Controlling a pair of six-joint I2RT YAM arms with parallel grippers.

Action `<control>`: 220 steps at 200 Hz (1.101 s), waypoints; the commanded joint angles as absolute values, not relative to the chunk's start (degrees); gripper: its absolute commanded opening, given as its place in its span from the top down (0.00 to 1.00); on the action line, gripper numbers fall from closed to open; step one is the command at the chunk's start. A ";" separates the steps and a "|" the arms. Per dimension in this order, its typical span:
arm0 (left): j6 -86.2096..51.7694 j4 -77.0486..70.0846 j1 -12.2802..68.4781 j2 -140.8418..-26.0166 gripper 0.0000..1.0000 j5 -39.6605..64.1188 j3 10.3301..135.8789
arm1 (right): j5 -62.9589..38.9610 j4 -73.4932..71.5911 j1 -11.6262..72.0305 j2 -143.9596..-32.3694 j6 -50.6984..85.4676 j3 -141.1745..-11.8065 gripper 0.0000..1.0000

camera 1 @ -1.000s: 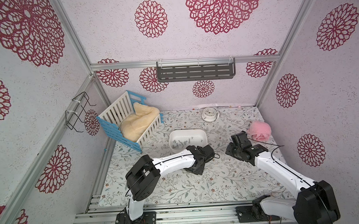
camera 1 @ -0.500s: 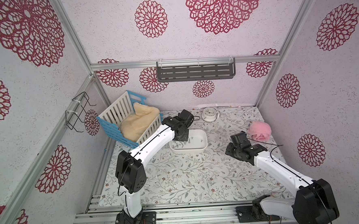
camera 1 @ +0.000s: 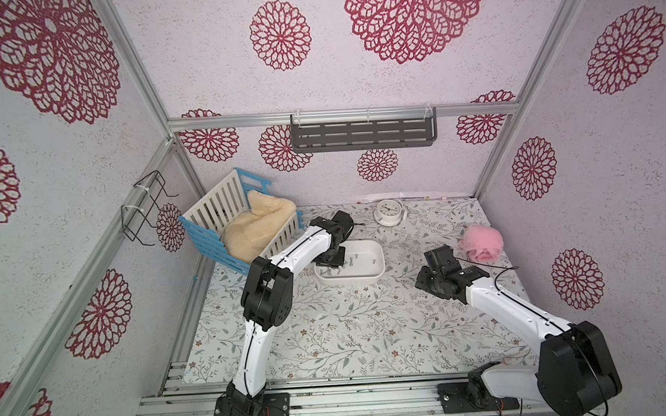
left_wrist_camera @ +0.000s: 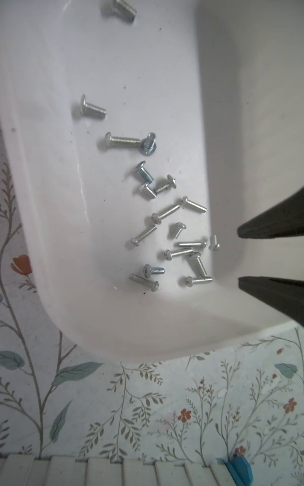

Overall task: Put the screws on the desktop into the storage box
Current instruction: Place the screw in the storage box, then reset both arms

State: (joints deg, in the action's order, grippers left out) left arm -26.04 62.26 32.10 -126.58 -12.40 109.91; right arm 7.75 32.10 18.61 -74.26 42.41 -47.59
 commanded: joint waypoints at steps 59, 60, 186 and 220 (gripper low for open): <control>-25.60 45.26 26.64 -96.64 0.25 -25.02 90.92 | 17.98 26.13 18.47 -67.53 32.27 -49.30 0.42; -25.63 44.86 26.46 -96.00 0.25 -25.08 90.37 | 17.98 26.13 18.47 -67.53 32.27 -49.30 0.42; -24.35 4.72 6.40 -65.43 0.03 -34.97 46.38 | 28.50 -22.61 17.81 -59.23 0.69 -26.81 0.11; -21.24 -7.42 3.16 -67.34 0.03 -32.97 39.27 | 27.44 -40.95 14.12 -64.39 -1.54 -18.89 0.05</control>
State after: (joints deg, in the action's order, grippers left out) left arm -23.73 4.71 5.21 -66.37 -34.70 42.72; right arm 26.13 -20.49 16.75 -61.54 3.46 -22.35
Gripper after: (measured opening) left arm 0.975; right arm 0.940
